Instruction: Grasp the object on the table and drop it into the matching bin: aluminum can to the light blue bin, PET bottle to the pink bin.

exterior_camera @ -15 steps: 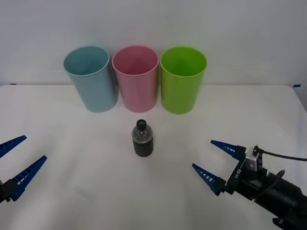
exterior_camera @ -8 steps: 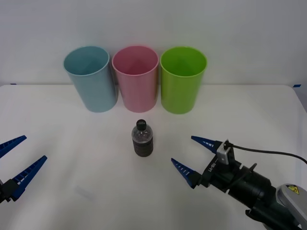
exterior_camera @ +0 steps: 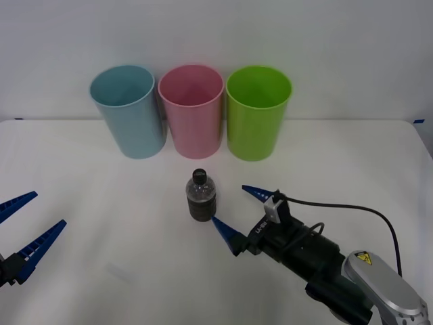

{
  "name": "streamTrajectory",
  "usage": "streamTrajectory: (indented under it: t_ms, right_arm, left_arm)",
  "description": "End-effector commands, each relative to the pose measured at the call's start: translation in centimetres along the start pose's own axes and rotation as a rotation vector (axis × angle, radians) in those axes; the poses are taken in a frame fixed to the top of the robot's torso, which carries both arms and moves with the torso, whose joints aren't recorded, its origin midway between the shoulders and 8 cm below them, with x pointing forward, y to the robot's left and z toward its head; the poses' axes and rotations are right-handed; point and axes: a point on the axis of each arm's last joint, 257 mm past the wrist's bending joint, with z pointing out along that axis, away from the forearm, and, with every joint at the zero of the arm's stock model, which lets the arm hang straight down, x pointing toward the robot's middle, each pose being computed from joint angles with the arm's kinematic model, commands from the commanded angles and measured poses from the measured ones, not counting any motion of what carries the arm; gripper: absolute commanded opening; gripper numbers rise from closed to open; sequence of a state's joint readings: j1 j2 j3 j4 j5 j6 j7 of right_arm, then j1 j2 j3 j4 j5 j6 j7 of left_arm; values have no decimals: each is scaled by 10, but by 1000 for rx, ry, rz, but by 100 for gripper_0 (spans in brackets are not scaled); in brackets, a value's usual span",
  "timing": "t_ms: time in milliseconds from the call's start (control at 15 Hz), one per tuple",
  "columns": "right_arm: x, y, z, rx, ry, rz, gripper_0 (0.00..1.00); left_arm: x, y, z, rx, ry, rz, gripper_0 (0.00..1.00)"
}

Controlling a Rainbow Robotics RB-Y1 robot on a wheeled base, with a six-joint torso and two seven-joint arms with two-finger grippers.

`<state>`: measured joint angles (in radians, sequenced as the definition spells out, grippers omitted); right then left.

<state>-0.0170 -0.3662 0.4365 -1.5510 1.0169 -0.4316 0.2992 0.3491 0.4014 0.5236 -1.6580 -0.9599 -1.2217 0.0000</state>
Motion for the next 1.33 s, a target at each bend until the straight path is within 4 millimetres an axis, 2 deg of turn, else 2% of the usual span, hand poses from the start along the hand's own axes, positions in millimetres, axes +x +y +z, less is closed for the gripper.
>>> streamTrajectory:
  t_ms: [67, 200, 400, 867, 1333]
  right_arm:
    - [-2, 6, 14, 11, 7, -10, 100]
    - [1, 10, 22, 17, 20, -14, 100]
    - [12, 12, 45, 9, 38, -6, 100]
    - [14, 11, 83, 13, 56, -17, 100]
    - [14, 15, 92, 20, 60, -16, 100]
  left_arm:
    - [0, 0, 0, 0, 0, 0, 100]
    - [0, 0, 0, 0, 0, 0, 100]
    - [0, 0, 0, 0, 0, 0, 100]
    - [0, 0, 0, 0, 0, 0, 100]
    - [0, 0, 0, 0, 0, 0, 100]
